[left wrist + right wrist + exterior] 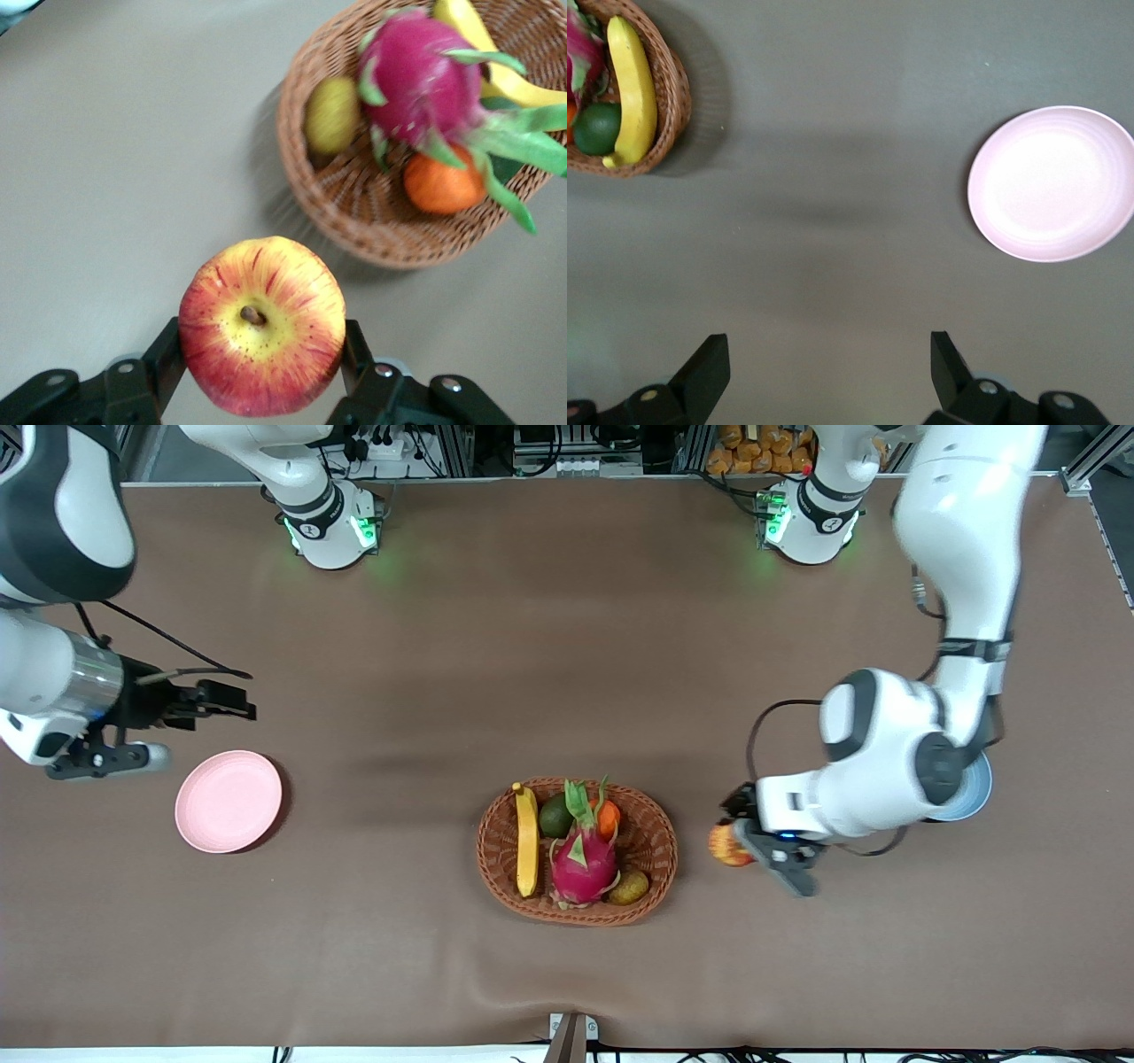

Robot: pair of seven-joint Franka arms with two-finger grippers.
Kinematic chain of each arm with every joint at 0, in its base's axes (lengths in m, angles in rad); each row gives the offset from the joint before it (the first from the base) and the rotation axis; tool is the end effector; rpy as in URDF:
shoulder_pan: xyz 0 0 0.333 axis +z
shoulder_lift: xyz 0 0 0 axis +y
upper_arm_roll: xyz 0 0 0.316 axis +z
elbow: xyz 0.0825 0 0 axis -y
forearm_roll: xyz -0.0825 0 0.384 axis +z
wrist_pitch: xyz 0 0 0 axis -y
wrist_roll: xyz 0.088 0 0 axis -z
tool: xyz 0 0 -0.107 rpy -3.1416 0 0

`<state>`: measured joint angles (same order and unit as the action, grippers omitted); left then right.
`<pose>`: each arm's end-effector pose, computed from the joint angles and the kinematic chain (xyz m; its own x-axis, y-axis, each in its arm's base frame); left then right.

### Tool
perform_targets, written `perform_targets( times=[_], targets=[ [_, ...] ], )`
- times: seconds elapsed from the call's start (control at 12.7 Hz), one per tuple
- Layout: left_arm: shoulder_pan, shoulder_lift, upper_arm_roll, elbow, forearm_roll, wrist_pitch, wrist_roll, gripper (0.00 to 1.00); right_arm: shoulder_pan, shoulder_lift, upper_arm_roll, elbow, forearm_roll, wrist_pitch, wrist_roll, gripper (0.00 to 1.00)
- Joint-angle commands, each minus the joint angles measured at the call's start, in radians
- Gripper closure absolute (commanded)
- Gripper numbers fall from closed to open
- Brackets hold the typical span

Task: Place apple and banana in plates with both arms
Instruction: 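Lift the apple with the left gripper while the right gripper reaches out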

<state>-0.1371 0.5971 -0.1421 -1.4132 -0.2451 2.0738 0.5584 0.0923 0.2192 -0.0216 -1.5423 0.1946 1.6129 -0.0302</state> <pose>0.6977 -0.1922 0.3637 0.7653 -0.6132 0.1958 -0.6437 -0.7307 0.2274 0.6104 0.0644 0.5147 0.9855 0.0912 -0.1431 0.0631 -0.9798 -0.1897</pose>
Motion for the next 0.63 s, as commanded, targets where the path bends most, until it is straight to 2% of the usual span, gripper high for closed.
perform_targets(
  times=[0.0,0.16,0.55],
  targets=[
    [0.081,-0.077,0.003,-0.079,0.000,-0.050,-0.035,0.68,0.091,0.057,-0.006,0.007,0.014,0.099,0.067,0.00],
    [0.128,-0.146,0.004,-0.174,0.094,-0.050,-0.061,0.69,0.189,0.100,-0.006,0.010,0.012,0.181,0.137,0.00],
    [0.263,-0.325,0.004,-0.416,0.208,-0.040,-0.087,0.68,0.349,0.241,-0.006,0.024,0.012,0.387,0.184,0.00]
  ],
)
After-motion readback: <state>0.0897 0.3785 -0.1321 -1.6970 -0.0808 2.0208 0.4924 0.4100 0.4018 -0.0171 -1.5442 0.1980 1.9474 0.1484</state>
